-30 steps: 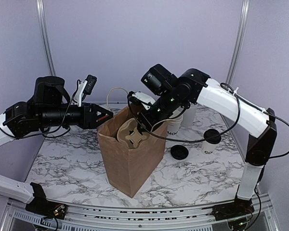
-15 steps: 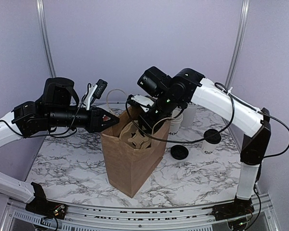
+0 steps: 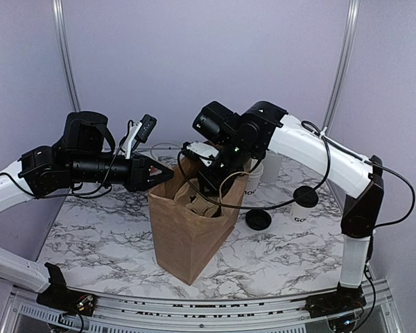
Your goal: Pack the takeout coffee
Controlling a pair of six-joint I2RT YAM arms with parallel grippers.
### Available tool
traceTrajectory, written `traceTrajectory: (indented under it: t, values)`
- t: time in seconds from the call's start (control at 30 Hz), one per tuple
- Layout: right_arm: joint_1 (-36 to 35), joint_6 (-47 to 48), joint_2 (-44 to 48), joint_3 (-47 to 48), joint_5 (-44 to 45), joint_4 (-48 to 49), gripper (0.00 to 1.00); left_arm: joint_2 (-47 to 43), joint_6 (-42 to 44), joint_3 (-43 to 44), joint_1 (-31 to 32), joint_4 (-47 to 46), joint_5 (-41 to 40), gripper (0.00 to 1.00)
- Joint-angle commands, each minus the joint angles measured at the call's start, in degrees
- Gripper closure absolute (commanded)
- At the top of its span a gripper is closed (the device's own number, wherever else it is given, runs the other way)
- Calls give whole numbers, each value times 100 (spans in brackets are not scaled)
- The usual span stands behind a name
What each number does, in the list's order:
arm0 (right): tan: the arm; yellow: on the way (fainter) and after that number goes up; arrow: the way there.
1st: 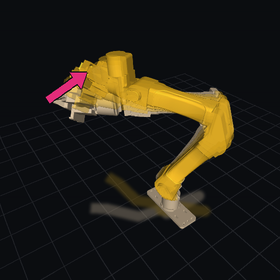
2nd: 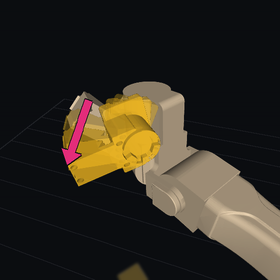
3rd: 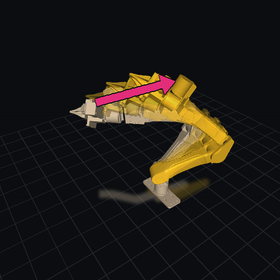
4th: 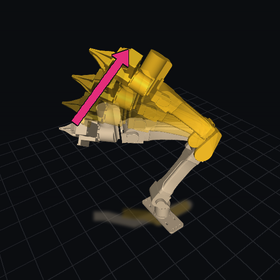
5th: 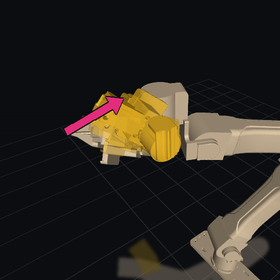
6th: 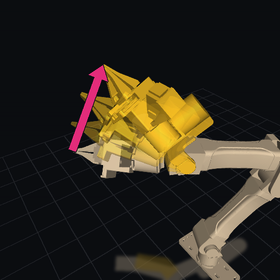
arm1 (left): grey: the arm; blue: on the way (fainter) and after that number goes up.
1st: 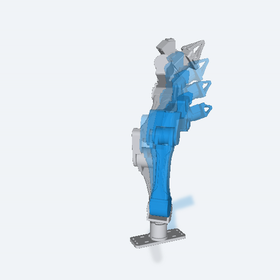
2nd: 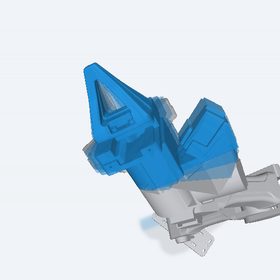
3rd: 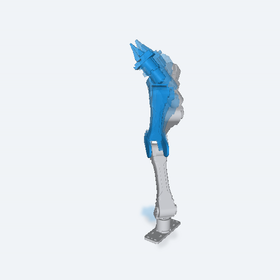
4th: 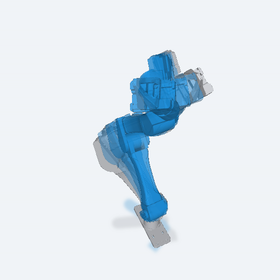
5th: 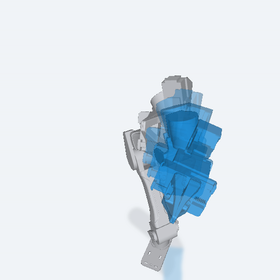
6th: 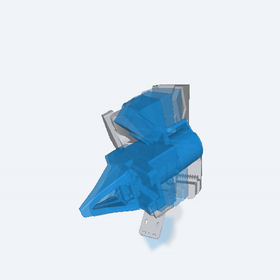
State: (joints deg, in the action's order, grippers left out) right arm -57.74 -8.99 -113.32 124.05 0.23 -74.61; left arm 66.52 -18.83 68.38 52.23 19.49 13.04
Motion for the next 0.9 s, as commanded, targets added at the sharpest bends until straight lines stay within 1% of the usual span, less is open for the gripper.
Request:
traceTrajectory:
  t: [0.0,0.13,0.33,0.53,0.77,0.87]
  values:
    - [-62,-7,-153,185,11,-162,70,10,37,63,16,-162,88,77]
    - [-71,-16,-177,237,14,-185,68,-30,38,37,16,-164,66,77]
    - [-85,-35,-182,284,28,-216,60,-70,23,16,16,-163,15,76]
    - [-98,-62,-147,332,99,-227,57,-70,3,12,16,-160,6,76]
    - [-106,-87,-100,415,187,-225,47,-47,3,29,16,-156,3,76]
    - [-106,-96,-70,455,220,-216,45,-44,2,31,16,-157,-17,76]
